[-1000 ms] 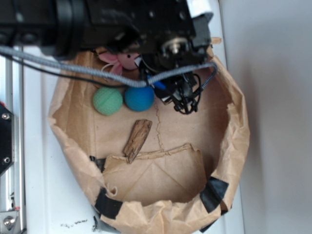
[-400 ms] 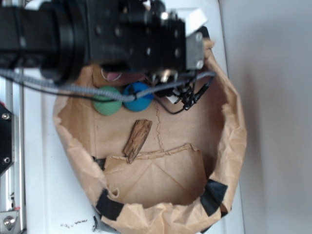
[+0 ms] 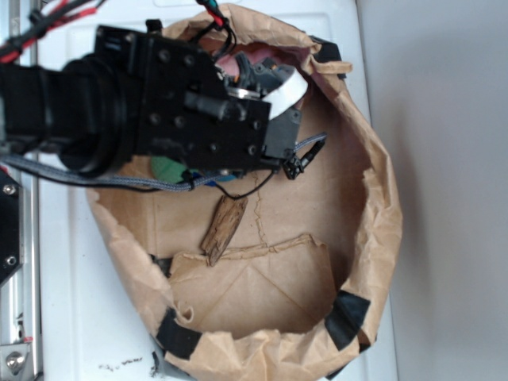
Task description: Grab the pink bunny.
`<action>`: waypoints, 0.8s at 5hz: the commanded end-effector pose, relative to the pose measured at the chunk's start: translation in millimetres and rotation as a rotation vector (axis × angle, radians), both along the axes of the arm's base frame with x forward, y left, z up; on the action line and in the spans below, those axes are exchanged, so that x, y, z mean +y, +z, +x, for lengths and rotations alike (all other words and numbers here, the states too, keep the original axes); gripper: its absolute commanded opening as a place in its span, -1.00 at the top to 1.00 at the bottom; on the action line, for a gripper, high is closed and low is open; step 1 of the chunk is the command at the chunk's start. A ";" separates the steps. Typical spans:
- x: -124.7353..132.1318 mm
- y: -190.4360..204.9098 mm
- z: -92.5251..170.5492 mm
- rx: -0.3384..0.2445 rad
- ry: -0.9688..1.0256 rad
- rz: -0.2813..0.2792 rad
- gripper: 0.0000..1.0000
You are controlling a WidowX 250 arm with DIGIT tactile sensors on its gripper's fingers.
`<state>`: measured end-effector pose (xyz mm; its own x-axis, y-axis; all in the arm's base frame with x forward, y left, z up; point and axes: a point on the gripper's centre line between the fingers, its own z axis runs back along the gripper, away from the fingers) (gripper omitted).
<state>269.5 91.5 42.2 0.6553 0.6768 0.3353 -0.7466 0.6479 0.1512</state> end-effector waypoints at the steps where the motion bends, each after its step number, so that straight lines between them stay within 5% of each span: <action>1: 13.3 -2.6 15.3 -0.055 0.029 0.042 -1.00; 3: 19.9 0.7 22.6 -0.047 0.033 0.028 -1.00; 4: 21.9 31.5 16.4 -0.004 -0.003 -0.051 -1.00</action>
